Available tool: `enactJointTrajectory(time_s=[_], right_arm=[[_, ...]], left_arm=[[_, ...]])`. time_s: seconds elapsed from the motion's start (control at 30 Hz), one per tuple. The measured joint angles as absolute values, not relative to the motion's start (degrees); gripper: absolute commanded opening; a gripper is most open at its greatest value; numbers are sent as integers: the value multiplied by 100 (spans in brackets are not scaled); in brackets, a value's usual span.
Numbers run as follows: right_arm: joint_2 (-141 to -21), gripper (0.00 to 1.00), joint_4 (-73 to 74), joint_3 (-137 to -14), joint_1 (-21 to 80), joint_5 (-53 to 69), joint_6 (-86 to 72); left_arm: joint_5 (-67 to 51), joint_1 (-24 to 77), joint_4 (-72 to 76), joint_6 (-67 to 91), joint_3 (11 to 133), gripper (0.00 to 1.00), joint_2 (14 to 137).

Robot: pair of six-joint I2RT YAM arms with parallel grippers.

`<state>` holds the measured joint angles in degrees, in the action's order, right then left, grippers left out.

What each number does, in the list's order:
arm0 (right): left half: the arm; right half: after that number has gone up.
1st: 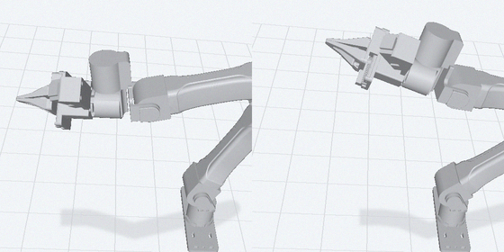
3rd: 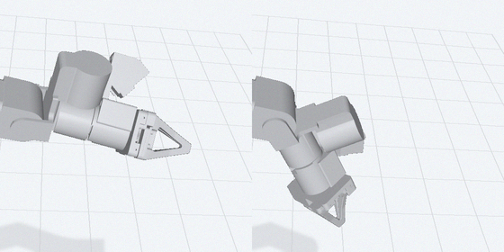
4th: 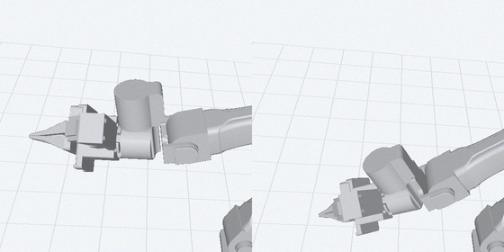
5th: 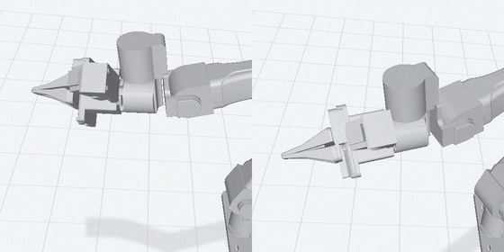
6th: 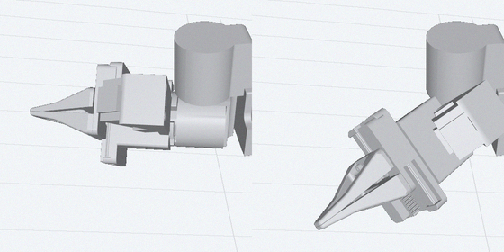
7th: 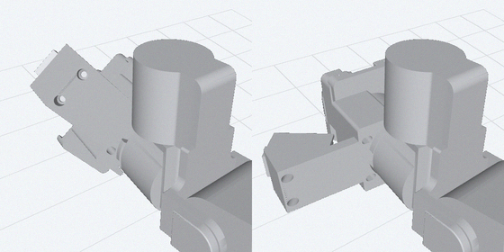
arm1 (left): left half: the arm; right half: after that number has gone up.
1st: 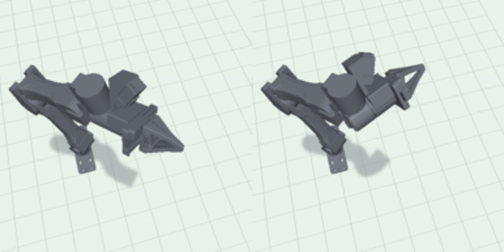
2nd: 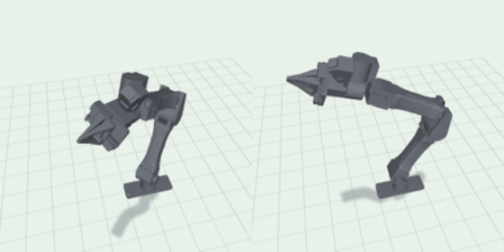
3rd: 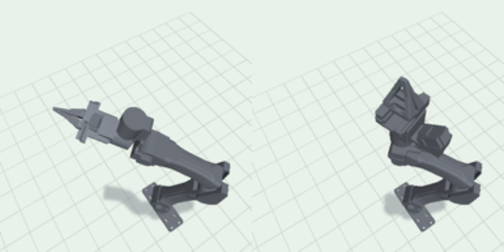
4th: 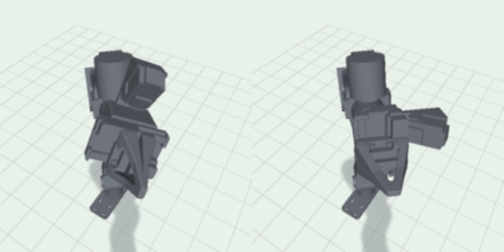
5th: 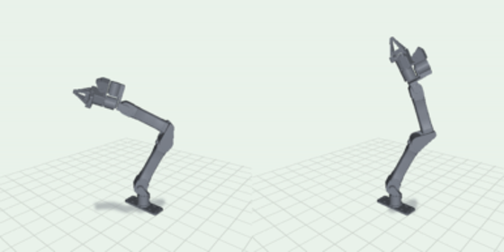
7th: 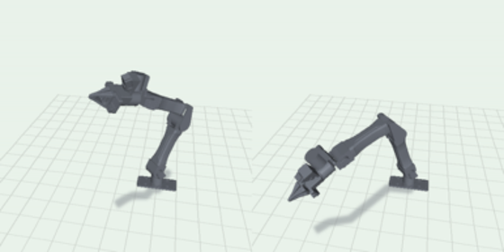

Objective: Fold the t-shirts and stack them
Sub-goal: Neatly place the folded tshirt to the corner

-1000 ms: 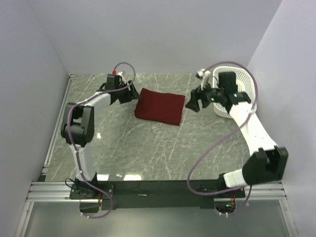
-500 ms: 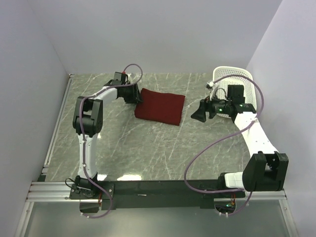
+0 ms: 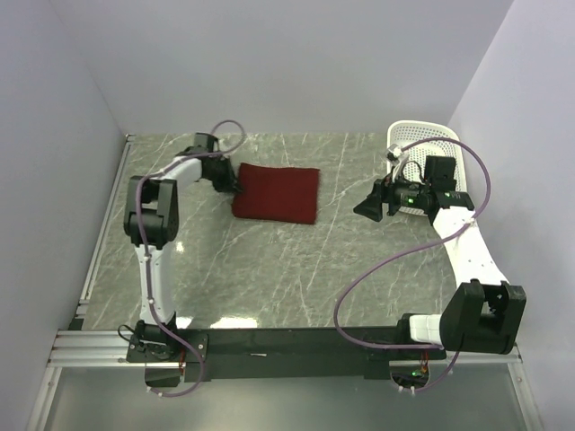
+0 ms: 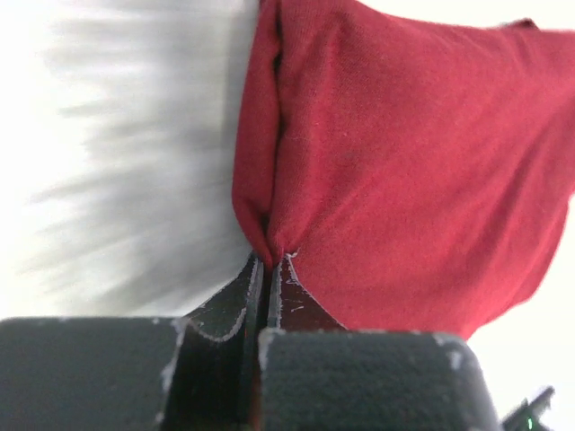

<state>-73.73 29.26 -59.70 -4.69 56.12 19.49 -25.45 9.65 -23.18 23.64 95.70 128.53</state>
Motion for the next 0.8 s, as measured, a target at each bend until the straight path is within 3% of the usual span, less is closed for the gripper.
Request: enactJointTrajectory(time_s=[0.43, 0.6, 0.8], right_arm=[[-7413, 81, 3057, -5972, -532, 5863, 2060], [-7450, 80, 3151, -5972, -552, 5948, 2112], [-7450, 79, 3177, -5972, -565, 5964, 2137]], left_arm=[[62, -1406, -3273, 2237, 9813, 1, 12497], [849, -1640, -3568, 2185, 10829, 39, 12995], [1358, -1520, -3913, 2163, 12283, 48, 13465]])
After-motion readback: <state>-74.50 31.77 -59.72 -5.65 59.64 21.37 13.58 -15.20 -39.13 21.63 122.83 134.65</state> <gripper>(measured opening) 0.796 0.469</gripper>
